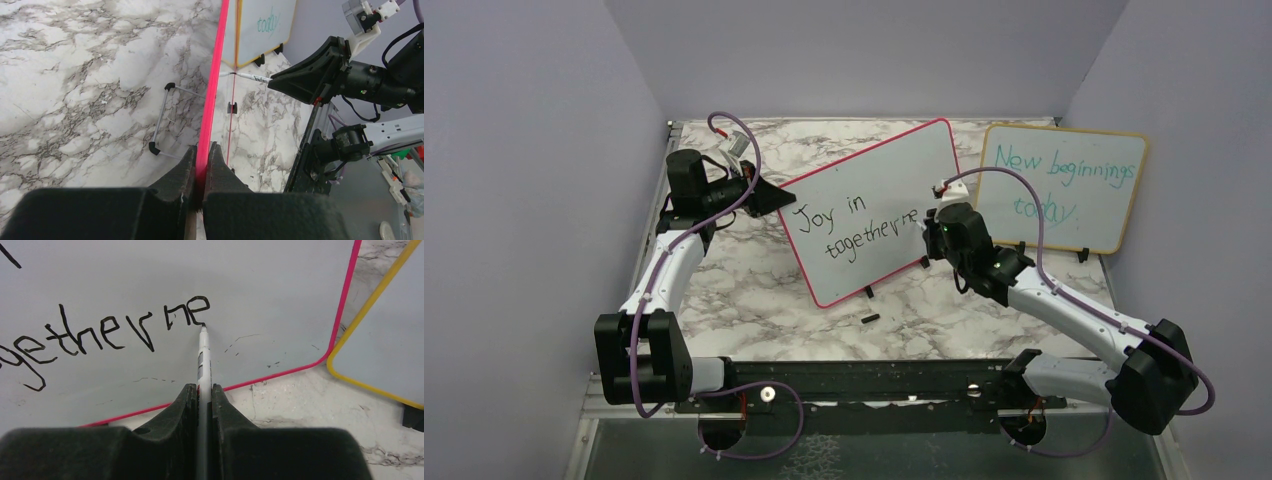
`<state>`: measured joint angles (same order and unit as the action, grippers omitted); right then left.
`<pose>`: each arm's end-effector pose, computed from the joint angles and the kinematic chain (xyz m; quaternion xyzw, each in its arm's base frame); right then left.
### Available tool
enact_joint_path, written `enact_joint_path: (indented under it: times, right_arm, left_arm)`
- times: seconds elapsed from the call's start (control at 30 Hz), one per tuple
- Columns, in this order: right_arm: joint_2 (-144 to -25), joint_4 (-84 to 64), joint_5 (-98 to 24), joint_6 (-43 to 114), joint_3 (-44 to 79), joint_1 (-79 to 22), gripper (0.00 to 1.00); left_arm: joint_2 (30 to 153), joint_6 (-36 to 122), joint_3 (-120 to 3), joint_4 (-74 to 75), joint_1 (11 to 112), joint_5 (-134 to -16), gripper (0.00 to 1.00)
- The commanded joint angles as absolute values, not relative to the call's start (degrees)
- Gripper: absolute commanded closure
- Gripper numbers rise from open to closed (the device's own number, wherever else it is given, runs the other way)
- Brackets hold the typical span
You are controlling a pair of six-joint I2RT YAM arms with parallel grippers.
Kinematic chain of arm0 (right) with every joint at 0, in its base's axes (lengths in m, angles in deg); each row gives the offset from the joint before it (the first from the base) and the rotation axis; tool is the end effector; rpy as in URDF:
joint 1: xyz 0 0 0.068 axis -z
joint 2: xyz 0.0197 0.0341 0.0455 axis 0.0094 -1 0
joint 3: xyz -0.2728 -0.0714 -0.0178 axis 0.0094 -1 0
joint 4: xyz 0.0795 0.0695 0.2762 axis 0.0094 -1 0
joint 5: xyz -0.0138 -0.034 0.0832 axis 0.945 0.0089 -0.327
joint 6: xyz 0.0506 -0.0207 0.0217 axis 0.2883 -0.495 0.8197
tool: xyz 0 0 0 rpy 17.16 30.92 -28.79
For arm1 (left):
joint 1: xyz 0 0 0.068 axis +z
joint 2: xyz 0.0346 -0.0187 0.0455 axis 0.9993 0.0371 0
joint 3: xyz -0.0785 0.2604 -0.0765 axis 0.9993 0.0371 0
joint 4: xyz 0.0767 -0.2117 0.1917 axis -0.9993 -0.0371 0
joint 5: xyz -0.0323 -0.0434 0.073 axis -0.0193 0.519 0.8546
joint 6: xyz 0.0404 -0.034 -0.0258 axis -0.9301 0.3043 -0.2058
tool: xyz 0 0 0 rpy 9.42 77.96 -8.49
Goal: Write a sentence on the whiteboard
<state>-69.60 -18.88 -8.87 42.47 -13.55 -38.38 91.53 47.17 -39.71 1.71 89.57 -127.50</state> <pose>0.2346 0.1698 0.2582 -0.1011 0.8550 0.0712 0.5037 0.3243 -0.0276 0.2980 0.1833 0.7383 -0.4711 0.4466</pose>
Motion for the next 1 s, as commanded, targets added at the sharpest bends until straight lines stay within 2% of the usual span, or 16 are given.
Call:
enact_joint_path:
  times: [0.0, 0.97]
  right_arm:
    - [-68.73, -19.26, -4.68, 42.95, -14.40, -38.22, 1.00]
    - [-68.77, -13.09, -5.45, 41.54, -13.20, -35.93, 1.00]
  left_arm:
    - [93.64, 40.74, -38.66, -3.38, 89.02, -120.19, 1.00]
    - [93.68, 40.83, -38.66, -3.38, 89.02, -120.27, 1.00]
